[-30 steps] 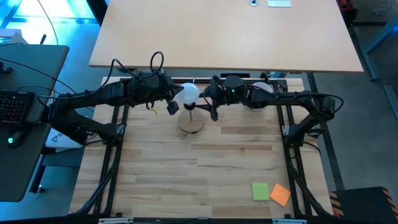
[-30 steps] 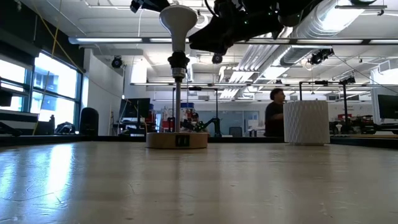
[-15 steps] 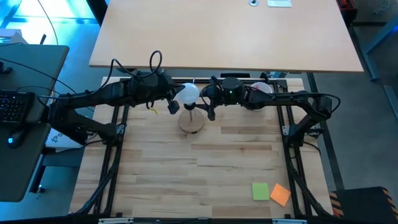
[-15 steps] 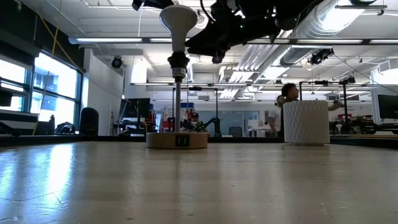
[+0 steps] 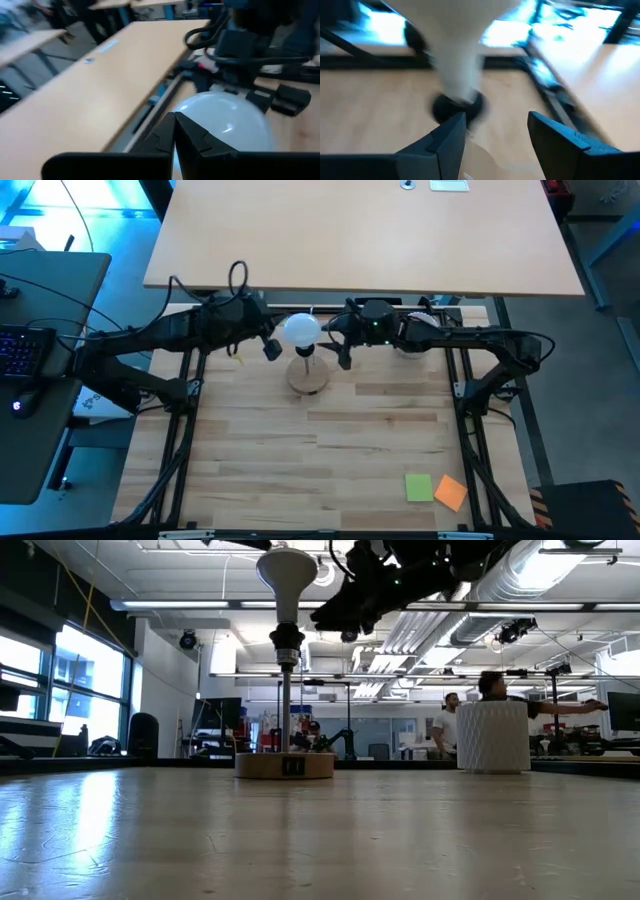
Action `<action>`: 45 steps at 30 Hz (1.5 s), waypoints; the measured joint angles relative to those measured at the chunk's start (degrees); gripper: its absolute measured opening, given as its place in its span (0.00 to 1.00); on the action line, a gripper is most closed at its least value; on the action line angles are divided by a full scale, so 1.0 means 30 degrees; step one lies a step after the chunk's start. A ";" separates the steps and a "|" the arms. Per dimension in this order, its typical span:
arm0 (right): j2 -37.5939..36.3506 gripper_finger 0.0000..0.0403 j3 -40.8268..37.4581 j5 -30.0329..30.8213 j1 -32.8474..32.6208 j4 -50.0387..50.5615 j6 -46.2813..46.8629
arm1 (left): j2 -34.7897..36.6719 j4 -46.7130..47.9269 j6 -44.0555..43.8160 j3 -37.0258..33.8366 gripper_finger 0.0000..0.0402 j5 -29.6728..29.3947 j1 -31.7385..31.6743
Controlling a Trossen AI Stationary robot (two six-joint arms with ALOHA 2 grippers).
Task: Screw lightbulb
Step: Insert the lightbulb into the brown lamp
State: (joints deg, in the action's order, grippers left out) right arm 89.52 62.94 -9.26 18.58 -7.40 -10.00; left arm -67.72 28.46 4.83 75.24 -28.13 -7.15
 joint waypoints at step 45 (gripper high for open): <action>-0.0316 0.04 -0.2629 -0.1108 -0.0131 -1.0788 0.5480 | 0.2180 -2.1258 0.2407 -1.3508 0.00 -0.4311 0.3229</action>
State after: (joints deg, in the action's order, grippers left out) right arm 88.57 55.05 -12.59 18.18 -39.76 6.44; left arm -61.18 -35.31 12.05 34.72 -41.06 2.54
